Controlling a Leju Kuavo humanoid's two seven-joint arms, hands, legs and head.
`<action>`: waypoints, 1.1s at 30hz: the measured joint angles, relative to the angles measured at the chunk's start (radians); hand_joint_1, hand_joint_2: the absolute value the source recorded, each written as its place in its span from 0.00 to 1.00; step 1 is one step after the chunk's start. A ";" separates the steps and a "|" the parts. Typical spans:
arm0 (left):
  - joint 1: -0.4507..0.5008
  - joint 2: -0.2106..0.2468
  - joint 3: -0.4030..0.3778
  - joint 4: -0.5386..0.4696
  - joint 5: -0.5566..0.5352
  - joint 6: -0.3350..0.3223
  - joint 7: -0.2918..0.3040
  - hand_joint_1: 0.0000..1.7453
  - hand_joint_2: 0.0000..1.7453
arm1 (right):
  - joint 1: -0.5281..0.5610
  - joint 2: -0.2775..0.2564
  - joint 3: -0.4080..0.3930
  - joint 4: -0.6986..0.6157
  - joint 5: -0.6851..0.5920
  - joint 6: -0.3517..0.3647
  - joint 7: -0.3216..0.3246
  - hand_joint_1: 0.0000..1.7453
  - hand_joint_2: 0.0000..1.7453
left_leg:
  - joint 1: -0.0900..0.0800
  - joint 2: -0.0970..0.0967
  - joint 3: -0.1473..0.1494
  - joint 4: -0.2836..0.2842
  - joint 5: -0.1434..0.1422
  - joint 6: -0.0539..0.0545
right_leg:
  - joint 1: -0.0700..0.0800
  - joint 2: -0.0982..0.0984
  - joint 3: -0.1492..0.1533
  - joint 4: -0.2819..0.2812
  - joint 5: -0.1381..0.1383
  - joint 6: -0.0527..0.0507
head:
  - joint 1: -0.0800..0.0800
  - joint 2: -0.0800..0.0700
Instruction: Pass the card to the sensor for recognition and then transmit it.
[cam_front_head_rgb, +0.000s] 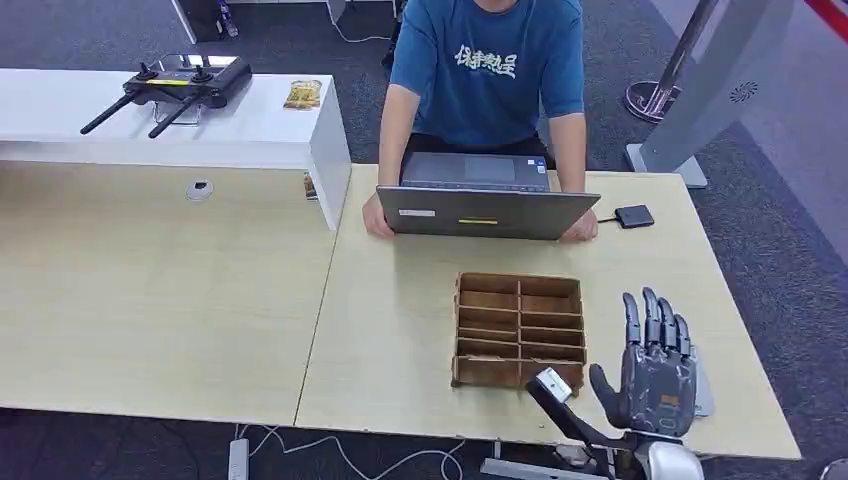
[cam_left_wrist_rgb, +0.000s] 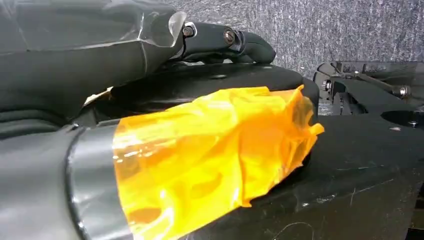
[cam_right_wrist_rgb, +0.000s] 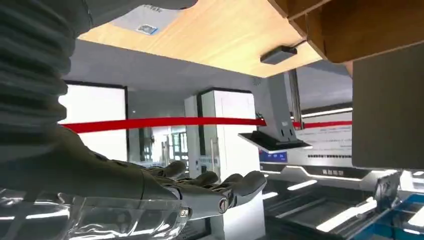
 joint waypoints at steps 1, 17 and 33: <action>0.000 -0.001 0.003 0.000 -0.001 0.000 -0.001 0.00 0.00 | 0.001 0.000 0.005 0.001 -0.002 0.000 0.003 0.00 1.00 | 0.000 0.000 0.000 0.000 0.000 0.000 | 0.000 0.000 0.000 0.000 0.000 0.000 | 0.000 0.000; 0.003 -0.003 0.014 -0.004 -0.011 0.002 -0.005 0.00 0.00 | 0.021 -0.001 0.037 0.002 -0.019 0.013 0.028 0.00 1.00 | 0.000 0.000 0.000 0.000 0.000 0.000 | 0.000 0.000 0.000 0.000 0.000 0.000 | 0.000 0.000; 0.003 -0.006 0.048 -0.007 -0.059 -0.005 -0.007 0.00 0.00 | -0.060 -0.010 0.149 0.082 -0.121 0.097 -0.031 0.00 1.00 | 0.000 0.000 0.000 0.000 0.000 0.000 | 0.000 0.000 0.000 0.000 0.001 -0.001 | 0.000 0.000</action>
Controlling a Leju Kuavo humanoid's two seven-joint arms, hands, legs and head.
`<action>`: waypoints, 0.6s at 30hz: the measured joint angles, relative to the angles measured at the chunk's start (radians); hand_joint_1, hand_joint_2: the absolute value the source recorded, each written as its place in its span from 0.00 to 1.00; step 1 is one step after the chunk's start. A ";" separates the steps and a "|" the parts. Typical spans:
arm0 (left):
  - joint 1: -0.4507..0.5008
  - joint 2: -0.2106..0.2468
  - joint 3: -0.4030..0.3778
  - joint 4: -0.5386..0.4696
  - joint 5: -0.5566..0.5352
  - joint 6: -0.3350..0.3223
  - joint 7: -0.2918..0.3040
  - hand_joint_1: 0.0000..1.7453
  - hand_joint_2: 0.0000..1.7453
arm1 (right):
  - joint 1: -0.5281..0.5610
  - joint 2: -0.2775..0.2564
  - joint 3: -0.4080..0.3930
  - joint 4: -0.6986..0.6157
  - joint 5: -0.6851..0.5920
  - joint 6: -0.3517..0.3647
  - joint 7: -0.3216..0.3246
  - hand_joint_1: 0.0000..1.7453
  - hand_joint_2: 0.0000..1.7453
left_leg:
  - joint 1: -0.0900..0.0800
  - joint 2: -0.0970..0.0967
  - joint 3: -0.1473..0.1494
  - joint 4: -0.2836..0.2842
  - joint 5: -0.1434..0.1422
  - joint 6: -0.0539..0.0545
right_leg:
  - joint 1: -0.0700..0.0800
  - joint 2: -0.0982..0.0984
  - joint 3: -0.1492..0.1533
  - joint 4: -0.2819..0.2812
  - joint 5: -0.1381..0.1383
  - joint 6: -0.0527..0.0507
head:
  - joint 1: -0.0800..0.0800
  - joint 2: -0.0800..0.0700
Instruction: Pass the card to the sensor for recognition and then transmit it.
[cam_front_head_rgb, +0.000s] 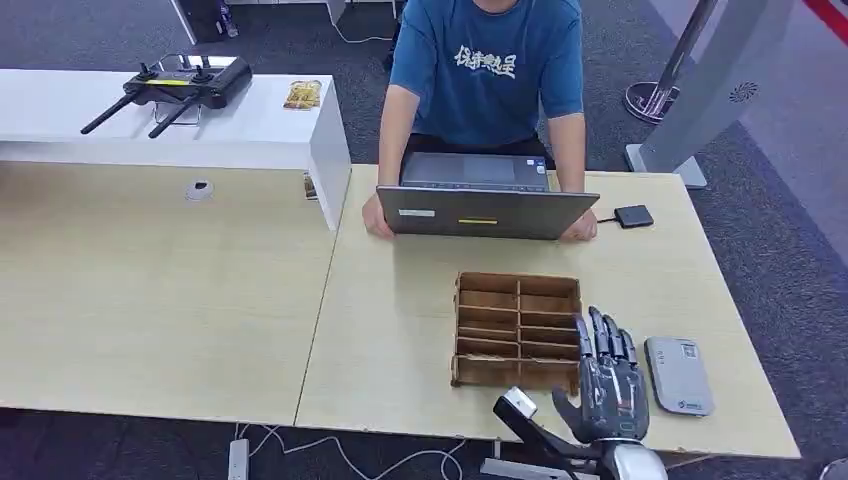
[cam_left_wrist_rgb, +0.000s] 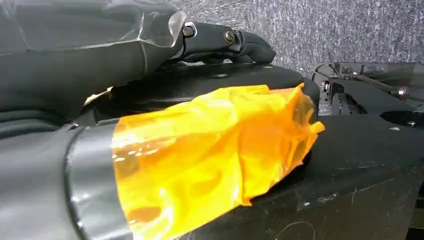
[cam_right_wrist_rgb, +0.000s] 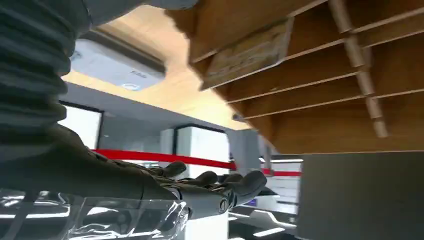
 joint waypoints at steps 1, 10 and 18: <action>0.000 0.000 0.003 0.000 -0.004 0.000 0.000 0.00 0.00 | -0.015 0.004 0.007 0.013 -0.005 0.000 -0.008 0.00 1.00 | 0.000 0.000 0.000 0.000 0.000 0.000 | 0.000 0.000 0.000 0.000 0.000 0.000 | 0.000 0.000; -0.001 -0.002 0.008 0.000 -0.011 -0.005 0.002 0.00 0.00 | -0.109 0.027 0.033 0.106 -0.006 0.008 -0.021 0.00 1.00 | 0.000 0.000 0.000 0.000 0.001 0.000 | 0.000 -0.001 0.000 0.000 0.001 0.000 | 0.000 0.000; -0.001 -0.002 0.013 0.000 -0.011 -0.008 0.007 0.00 0.00 | -0.123 0.032 0.038 0.135 -0.006 0.009 -0.021 0.00 1.00 | 0.000 0.000 0.000 0.000 0.001 0.000 | 0.000 -0.001 0.000 0.000 0.001 0.000 | 0.000 0.000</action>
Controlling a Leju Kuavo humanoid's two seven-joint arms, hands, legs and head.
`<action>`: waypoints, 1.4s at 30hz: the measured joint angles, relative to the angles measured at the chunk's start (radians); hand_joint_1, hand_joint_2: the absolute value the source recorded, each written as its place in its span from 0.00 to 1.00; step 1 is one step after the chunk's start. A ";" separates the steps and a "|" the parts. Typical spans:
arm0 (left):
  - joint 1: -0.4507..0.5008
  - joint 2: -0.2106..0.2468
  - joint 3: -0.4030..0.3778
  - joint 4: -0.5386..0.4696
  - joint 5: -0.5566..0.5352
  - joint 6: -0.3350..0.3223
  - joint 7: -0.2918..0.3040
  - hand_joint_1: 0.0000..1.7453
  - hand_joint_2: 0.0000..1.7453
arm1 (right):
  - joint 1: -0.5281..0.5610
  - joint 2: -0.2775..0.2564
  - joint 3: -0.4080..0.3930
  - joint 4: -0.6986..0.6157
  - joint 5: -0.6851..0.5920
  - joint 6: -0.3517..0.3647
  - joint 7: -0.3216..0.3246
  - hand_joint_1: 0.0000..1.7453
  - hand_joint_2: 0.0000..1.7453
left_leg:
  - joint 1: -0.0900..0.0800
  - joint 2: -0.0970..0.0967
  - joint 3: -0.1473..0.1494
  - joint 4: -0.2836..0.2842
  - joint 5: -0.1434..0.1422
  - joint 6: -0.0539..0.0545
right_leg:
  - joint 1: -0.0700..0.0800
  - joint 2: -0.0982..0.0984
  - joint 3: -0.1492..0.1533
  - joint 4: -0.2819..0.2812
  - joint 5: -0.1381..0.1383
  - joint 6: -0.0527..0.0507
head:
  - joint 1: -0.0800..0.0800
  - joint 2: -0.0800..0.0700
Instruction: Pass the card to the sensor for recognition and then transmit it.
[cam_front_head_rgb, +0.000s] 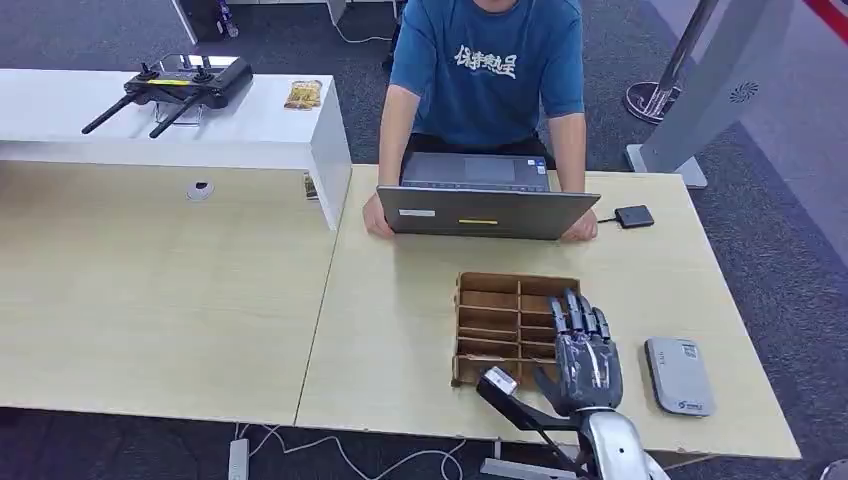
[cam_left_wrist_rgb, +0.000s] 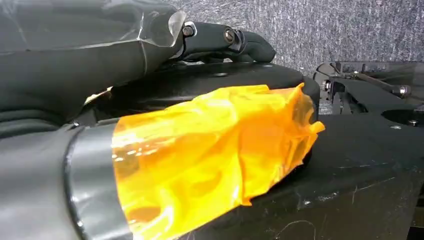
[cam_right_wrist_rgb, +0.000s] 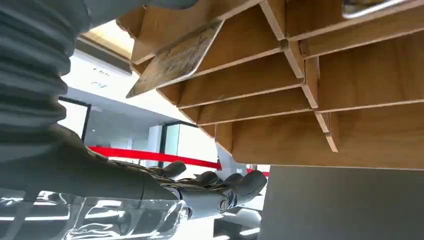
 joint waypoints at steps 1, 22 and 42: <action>0.000 0.000 0.000 0.000 0.000 0.000 0.000 0.00 0.00 | 0.000 0.000 0.000 0.002 0.000 0.000 0.000 0.00 1.00 | 0.000 0.000 0.000 0.000 0.000 0.000 | 0.000 0.000 0.000 0.000 0.000 0.000 | 0.000 0.000; 0.000 0.000 0.020 -0.003 -0.010 -0.005 0.010 0.00 0.00 | 0.083 -0.049 -0.014 -0.070 -0.034 0.064 0.034 0.00 1.00 | 0.000 0.000 0.000 0.000 0.000 0.001 | 0.000 0.000 0.000 0.000 0.000 0.000 | 0.000 0.000; 0.001 -0.003 0.056 -0.006 -0.037 -0.011 -0.001 0.00 0.00 | 0.071 -0.113 -0.019 -0.137 -0.137 0.126 -0.005 0.00 1.00 | 0.000 0.000 0.000 0.000 0.000 0.000 | 0.000 0.000 0.000 0.000 0.000 0.000 | 0.000 0.000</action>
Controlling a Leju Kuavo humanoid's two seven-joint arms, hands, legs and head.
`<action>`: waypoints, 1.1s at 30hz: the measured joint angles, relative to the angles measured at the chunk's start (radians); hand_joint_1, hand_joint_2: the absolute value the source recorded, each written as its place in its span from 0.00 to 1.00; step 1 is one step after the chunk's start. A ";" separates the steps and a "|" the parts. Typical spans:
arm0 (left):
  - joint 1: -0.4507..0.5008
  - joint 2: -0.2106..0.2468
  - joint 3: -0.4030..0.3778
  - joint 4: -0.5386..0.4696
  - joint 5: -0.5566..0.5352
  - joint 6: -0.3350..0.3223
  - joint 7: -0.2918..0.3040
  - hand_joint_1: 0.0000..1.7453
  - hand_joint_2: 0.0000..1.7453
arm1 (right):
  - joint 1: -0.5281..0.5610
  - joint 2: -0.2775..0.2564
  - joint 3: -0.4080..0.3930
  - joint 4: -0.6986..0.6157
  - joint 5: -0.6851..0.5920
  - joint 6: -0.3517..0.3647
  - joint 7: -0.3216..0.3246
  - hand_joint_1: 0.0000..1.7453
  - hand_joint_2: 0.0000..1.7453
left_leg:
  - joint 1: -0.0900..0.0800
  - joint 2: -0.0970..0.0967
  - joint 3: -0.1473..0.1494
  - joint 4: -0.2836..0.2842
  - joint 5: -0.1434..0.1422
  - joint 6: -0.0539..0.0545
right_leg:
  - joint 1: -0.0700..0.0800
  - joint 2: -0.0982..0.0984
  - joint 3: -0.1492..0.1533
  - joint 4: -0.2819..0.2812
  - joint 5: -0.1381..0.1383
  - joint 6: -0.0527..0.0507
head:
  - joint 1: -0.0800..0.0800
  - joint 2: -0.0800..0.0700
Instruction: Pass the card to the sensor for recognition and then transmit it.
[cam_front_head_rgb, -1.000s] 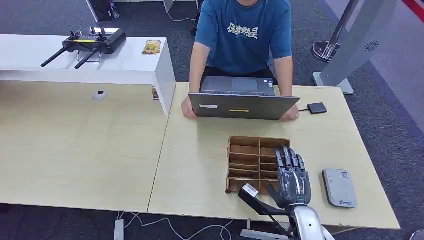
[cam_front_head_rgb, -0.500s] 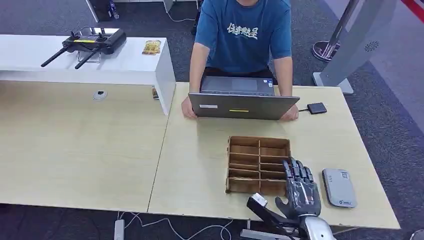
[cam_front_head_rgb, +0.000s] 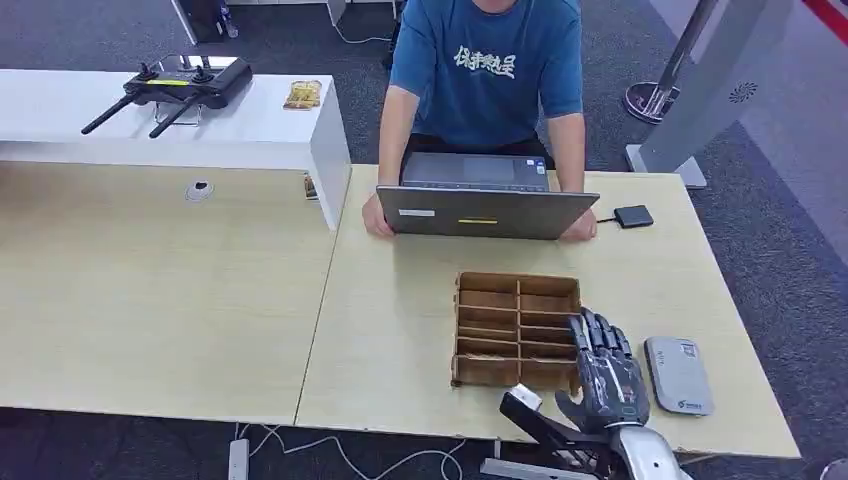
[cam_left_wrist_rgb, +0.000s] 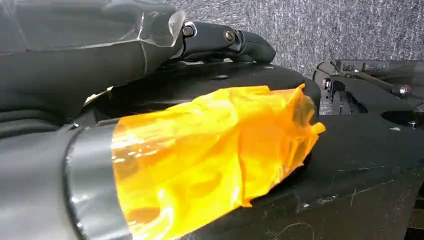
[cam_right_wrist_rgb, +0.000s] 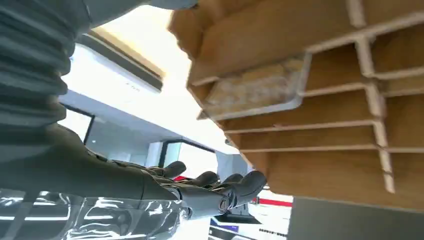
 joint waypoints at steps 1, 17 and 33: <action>0.000 0.000 0.001 0.000 0.000 0.000 0.000 0.00 0.00 | -0.008 0.005 0.002 0.003 -0.001 0.000 -0.004 0.00 1.00 | 0.000 0.000 0.000 0.000 0.000 0.000 | 0.000 0.000 0.000 0.000 0.000 0.000 | 0.000 0.000; 0.000 0.000 0.013 0.000 -0.003 -0.001 0.000 0.00 0.00 | -0.045 0.033 0.023 0.048 -0.004 -0.014 -0.006 0.00 1.00 | 0.000 0.000 0.000 0.000 0.000 0.000 | 0.000 0.000 0.000 0.000 0.000 0.000 | 0.000 0.000; 0.000 0.000 0.026 -0.001 -0.011 -0.008 0.000 0.00 0.00 | 0.006 -0.021 0.007 -0.008 0.017 -0.001 0.025 0.00 1.00 | 0.000 0.000 0.000 0.000 0.000 0.000 | 0.000 0.000 0.000 0.000 0.000 0.000 | 0.000 0.000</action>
